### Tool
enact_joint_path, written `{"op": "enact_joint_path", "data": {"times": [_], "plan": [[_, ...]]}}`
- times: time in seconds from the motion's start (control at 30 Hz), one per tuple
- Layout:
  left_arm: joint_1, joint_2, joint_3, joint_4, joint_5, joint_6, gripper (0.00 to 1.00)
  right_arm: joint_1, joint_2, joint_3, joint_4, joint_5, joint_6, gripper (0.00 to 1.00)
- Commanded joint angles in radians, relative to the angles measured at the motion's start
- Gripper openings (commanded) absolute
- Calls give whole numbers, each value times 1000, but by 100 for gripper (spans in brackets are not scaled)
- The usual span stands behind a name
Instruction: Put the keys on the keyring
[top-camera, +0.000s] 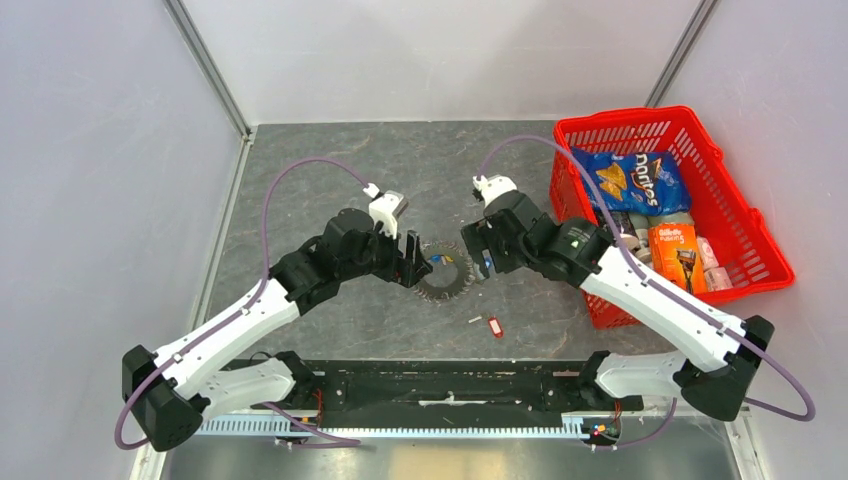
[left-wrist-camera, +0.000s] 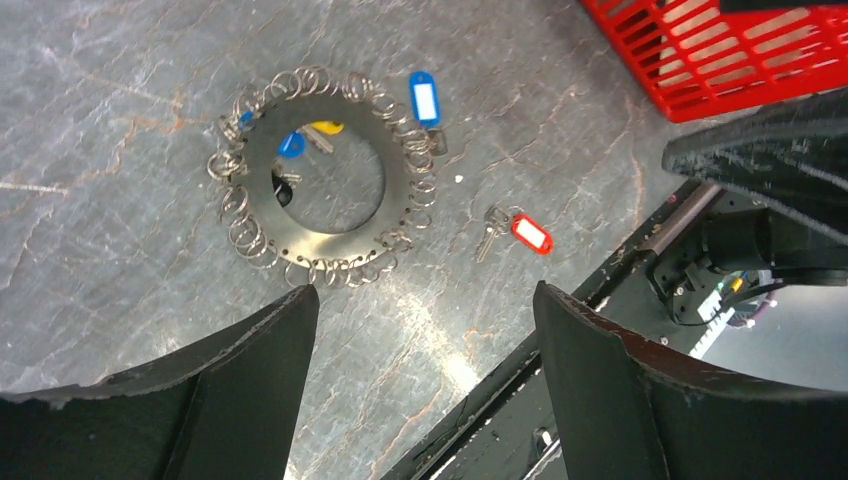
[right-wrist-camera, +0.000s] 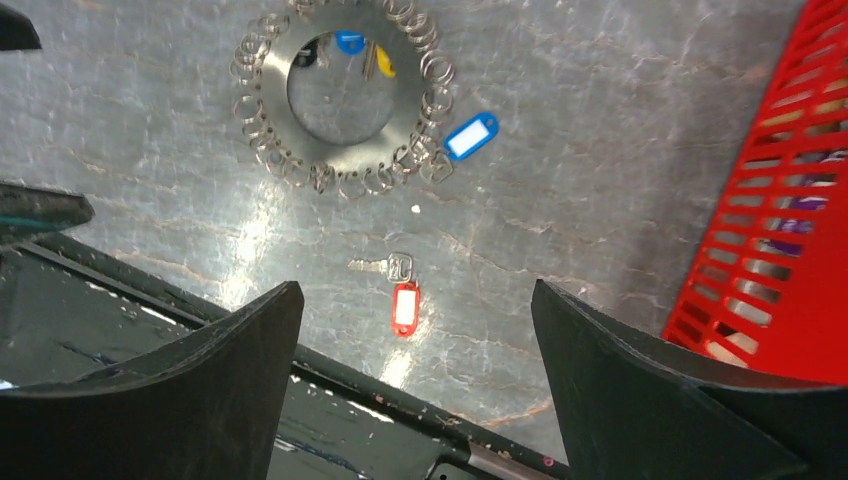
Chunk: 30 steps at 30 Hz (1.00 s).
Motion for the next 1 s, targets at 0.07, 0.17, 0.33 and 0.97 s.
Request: {"op": "enact_joint_path", "data": {"times": [0.07,0.17,0.33,0.97], "plan": [[-3,-36,-84,50,-106,-87,83,17,-39,-146,172,-97,44,90],[-3,-70,-115,35,-184,-104,81,19,-35,-223,246,-152,42,88],[-3,-131,-157,9,-276,-128,79,20,46,-247,309,-156,41,83],[-3,-248,-302,96,-348,-163,77,20,291,-278,511,-170,207,51]]}}
